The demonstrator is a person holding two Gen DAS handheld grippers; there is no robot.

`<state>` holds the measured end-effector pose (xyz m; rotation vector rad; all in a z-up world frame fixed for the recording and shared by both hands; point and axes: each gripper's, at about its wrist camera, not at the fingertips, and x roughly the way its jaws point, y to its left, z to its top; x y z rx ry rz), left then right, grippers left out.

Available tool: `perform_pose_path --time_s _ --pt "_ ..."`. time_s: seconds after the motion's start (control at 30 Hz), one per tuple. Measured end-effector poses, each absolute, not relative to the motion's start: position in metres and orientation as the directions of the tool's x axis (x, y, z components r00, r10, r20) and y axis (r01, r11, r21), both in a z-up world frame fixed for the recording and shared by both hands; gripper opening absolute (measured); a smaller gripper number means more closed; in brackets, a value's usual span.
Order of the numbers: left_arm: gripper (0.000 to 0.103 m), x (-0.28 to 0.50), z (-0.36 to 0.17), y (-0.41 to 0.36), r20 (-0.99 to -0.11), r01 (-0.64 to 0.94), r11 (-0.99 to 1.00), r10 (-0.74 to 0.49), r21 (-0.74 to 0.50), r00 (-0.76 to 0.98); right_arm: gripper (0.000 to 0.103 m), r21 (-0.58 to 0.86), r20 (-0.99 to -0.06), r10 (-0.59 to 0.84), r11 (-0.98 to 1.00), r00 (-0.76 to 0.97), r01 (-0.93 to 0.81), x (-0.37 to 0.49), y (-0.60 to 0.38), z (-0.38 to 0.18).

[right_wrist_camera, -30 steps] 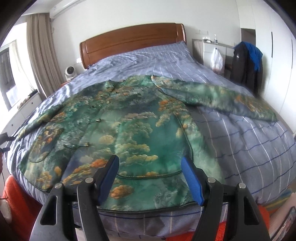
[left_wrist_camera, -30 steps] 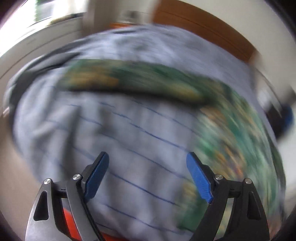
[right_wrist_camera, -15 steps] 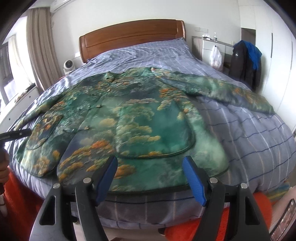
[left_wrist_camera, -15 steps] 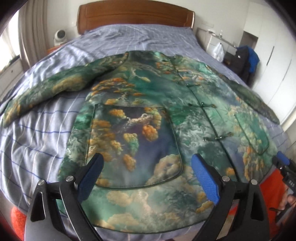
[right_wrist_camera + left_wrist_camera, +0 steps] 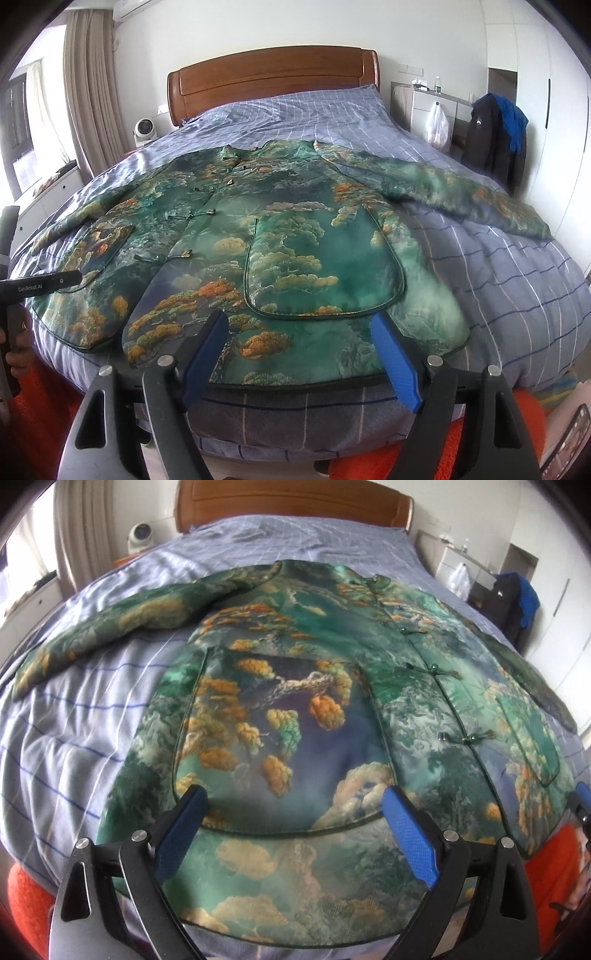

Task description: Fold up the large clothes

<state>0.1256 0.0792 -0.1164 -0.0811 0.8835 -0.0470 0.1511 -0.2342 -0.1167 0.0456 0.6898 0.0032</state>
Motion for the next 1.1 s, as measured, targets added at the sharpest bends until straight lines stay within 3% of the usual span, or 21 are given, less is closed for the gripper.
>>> perform_pose_path --time_s 0.3,0.8,0.97,1.1 --pt "0.096 0.121 -0.103 0.062 -0.827 0.066 0.996 -0.086 -0.059 0.556 0.090 0.024 -0.623 0.006 1.000 0.782 0.011 0.150 -0.231 -0.111" --pt "0.099 0.109 0.007 0.047 -0.651 0.081 0.997 -0.054 0.012 0.758 0.098 -0.018 -0.587 -0.057 0.998 0.808 0.057 0.152 -0.237 -0.069" --pt "0.099 0.105 -0.005 0.034 -0.651 0.086 0.995 -0.035 0.047 0.758 0.098 0.084 -0.625 0.064 0.996 0.778 -0.014 0.161 -0.253 -0.070" --pt "0.099 0.108 -0.022 0.032 -0.694 0.070 0.997 -0.028 0.032 0.719 0.098 0.016 -0.594 -0.011 1.000 0.804 0.025 0.163 -0.259 -0.052"
